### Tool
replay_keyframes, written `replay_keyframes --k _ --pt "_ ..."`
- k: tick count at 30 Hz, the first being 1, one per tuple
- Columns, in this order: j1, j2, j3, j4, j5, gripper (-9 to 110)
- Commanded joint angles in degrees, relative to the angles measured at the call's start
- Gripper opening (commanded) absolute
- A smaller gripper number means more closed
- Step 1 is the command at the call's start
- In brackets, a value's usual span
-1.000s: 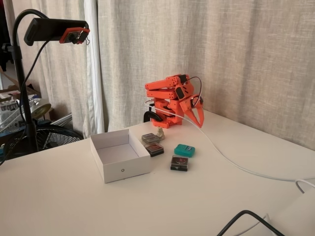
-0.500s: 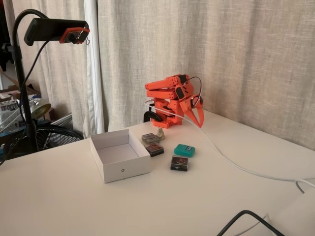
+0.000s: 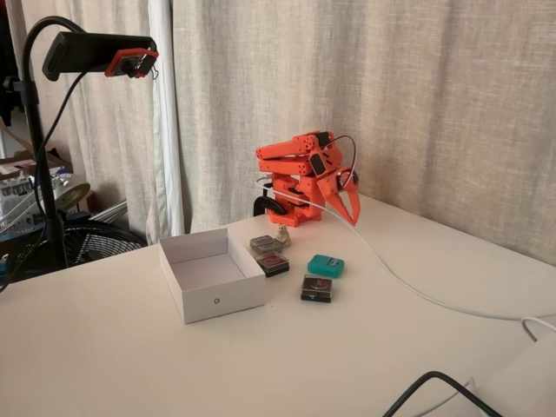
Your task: Grasp the green cube and put it in the bin.
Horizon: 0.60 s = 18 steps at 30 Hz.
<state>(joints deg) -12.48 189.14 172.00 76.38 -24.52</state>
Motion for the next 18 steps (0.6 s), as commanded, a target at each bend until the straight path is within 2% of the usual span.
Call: replay_keyframes --k 1,13,18 --pt "-0.4 0.5 -2.9 0.3 -0.2 -8" --pt "-0.4 0.5 -2.9 0.3 -0.2 -8" --pt "-3.7 0.5 -2.8 0.4 -2.1 -8"
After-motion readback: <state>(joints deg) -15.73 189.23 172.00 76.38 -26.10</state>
